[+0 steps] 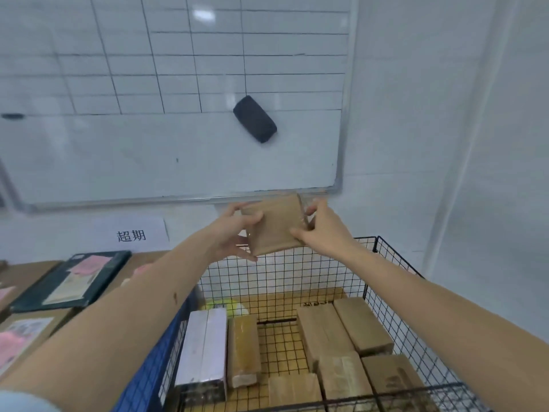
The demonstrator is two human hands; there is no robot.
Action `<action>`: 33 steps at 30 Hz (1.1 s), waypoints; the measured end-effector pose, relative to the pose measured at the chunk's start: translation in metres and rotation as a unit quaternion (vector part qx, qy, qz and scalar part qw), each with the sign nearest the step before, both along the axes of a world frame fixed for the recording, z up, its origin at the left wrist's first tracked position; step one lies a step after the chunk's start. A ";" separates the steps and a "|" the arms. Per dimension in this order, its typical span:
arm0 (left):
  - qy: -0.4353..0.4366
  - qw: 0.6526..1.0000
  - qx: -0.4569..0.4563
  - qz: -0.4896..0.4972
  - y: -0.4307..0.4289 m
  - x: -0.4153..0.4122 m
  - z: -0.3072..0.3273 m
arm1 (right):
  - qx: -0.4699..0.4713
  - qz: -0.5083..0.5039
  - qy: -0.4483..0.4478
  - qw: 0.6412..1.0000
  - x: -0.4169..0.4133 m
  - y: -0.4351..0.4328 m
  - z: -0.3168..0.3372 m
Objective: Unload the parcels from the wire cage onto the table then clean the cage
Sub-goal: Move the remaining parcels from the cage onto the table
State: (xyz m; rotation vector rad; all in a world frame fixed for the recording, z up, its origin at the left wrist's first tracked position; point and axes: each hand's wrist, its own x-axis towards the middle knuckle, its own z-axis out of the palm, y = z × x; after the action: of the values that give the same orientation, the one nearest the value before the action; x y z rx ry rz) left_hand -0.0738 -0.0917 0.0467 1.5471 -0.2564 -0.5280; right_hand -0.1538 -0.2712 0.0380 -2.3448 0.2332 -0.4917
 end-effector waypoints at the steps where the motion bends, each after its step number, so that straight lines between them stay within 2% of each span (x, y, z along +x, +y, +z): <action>1: -0.011 1.000 0.002 0.018 -0.001 0.001 -0.002 | 0.005 0.007 0.009 1.000 0.000 0.002 -0.004; 5: -0.029 0.997 0.020 0.072 -0.002 0.009 -0.014 | 0.042 0.022 0.036 0.998 0.001 0.012 -0.015; 12: 0.043 0.997 -0.050 0.049 0.009 0.026 -0.027 | 0.044 0.044 0.077 0.995 0.009 0.020 -0.023; 15: 0.045 0.996 -0.059 0.046 0.012 0.035 -0.032 | 0.038 0.058 0.085 0.994 0.012 0.023 -0.024; 21: 0.041 0.999 -0.004 0.010 0.020 0.039 -0.050 | 0.003 0.045 0.096 0.994 0.023 0.031 -0.035; 27: 0.000 0.999 0.011 0.052 0.021 0.048 -0.066 | -0.024 0.052 0.120 0.991 0.033 0.032 -0.049; 33: -0.050 0.994 0.069 0.065 0.035 0.064 -0.060 | -0.040 0.000 0.058 0.998 0.046 0.019 -0.050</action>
State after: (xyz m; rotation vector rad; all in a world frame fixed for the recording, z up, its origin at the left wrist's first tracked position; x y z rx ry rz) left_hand -0.0096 -0.0565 -0.0134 1.7148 -0.1985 -0.3728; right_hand -0.1074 -0.2523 -0.0123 -2.4545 0.2726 -0.3720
